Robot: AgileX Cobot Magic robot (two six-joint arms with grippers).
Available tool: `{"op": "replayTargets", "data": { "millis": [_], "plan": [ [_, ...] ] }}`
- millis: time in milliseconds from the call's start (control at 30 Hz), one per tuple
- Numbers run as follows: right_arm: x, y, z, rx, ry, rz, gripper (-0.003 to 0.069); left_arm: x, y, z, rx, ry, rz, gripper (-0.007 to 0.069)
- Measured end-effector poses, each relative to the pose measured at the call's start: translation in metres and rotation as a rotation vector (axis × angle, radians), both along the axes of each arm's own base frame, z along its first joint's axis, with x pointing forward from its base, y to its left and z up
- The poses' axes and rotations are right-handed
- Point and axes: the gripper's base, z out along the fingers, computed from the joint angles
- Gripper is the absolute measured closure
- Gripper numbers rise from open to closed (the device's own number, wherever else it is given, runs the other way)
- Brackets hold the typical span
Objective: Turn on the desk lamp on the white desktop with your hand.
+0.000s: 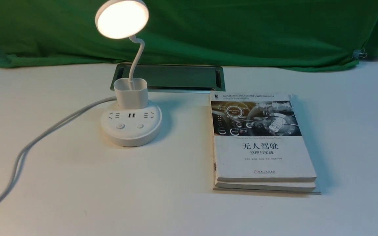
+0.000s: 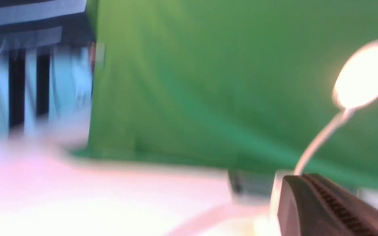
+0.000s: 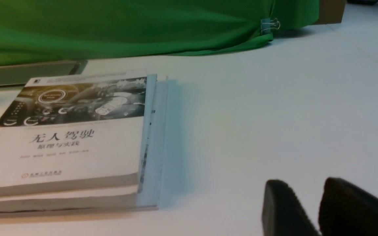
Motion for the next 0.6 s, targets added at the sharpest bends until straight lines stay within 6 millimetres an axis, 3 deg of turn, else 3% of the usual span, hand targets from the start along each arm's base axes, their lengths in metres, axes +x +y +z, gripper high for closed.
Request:
{"op": "replayTargets", "data": {
  "millis": [133,600],
  "plan": [
    [0.0,0.0,0.0,0.0,0.0,0.0,0.0418,-0.001,-0.001,-0.019,-0.021,0.199,-0.021,0.0624],
    [0.0,0.0,0.0,0.0,-0.001,0.0,0.0418,-0.001,-0.008,-0.019,0.035,0.202,-0.14,0.0624]
  ]
}}
